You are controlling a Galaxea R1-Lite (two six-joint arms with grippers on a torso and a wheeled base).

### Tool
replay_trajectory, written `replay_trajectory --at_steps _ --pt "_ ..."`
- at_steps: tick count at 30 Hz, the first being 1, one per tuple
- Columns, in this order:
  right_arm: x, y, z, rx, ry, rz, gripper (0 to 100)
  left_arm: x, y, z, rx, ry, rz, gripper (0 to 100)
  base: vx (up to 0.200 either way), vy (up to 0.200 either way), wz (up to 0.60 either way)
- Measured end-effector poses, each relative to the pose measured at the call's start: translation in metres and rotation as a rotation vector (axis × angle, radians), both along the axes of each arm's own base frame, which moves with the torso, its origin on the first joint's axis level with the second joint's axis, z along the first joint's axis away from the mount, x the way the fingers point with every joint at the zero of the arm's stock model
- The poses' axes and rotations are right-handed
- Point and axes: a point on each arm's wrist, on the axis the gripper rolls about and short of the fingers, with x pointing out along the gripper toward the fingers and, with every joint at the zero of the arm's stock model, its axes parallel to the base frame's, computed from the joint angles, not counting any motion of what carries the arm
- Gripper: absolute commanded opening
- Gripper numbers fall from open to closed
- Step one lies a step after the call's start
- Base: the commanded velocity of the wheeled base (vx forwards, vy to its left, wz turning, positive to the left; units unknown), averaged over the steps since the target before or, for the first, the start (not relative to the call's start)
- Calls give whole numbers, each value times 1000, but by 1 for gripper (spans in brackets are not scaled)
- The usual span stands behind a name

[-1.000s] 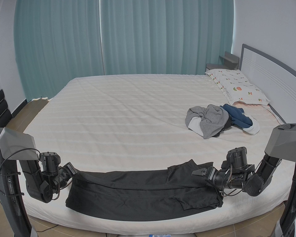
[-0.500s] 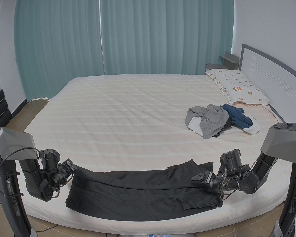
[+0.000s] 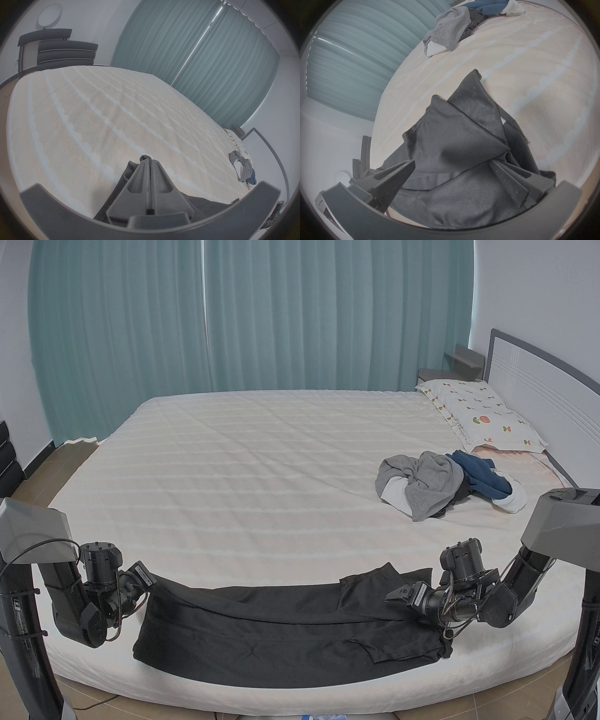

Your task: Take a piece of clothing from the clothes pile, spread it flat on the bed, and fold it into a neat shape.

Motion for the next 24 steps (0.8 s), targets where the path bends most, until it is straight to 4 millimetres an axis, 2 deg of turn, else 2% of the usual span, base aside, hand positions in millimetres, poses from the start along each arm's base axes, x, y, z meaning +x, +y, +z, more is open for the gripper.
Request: replay_trajectory --at_steps 3,4,10,24 --pt "6 0 -4 -9 -3 -17 100 0 0 0 0 0 -1 0 0 0 0" --pt "7 0 -5 -14 -4 -23 0 0 0 0 0 0 -1 0 0 0 0" --pt "12 1 -8 -29 -13 -40 0 1 0 0 1 -4 -1 0 0 0 0" --pt "4 -1 -2 -46 7 -35 0 1 0 1 3 -6 4 0 0 0 0"
